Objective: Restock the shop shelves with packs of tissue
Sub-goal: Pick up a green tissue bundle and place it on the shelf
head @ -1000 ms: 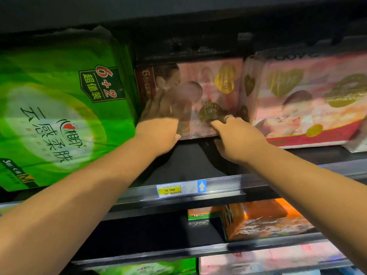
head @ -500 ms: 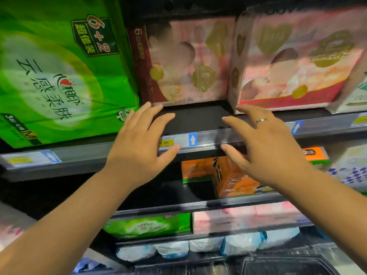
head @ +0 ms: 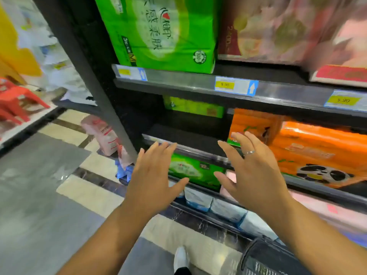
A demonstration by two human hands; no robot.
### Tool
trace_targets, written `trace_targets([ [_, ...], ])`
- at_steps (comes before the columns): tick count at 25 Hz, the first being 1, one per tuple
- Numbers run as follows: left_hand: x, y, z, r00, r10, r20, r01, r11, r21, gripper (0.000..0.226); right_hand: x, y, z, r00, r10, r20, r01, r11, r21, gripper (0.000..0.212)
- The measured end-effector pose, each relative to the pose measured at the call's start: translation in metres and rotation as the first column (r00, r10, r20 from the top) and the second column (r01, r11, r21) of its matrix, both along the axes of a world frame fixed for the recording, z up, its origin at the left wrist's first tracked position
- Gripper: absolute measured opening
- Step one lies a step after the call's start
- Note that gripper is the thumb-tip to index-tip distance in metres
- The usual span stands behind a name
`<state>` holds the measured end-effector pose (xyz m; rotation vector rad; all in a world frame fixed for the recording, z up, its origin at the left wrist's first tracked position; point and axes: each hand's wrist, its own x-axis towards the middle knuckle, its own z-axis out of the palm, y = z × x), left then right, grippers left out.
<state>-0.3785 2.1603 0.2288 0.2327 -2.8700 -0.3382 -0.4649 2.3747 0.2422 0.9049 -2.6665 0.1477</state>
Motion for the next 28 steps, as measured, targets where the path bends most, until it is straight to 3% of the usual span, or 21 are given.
trace_targets([
  [7, 0.155, -0.082, -0.037, 0.921, 0.36, 0.147, -0.366, 0.931, 0.014, 0.088, 0.076, -0.129, -0.044, 0.95, 0.249, 0.19, -0.264, 0.963, 0.055, 0.073],
  [13, 0.256, -0.195, -0.058, 0.807, 0.572, 0.147, -0.585, 0.808, 0.068, 0.082, 0.141, -0.281, -0.057, 0.878, 0.432, 0.204, -0.456, 0.886, 0.083, 0.077],
  [23, 0.41, -0.413, -0.064, 0.658, 0.738, 0.152, -0.75, 0.66, 0.042, 0.082, 0.269, -0.563, -0.075, 0.679, 0.655, 0.331, -0.7, 0.713, 0.026, 0.076],
  [28, 0.467, -0.527, -0.08, 0.511, 0.835, 0.207, -0.859, 0.502, 0.094, 0.083, 0.32, -0.716, -0.093, 0.559, 0.704, 0.438, -0.794, 0.607, 0.039, 0.08],
])
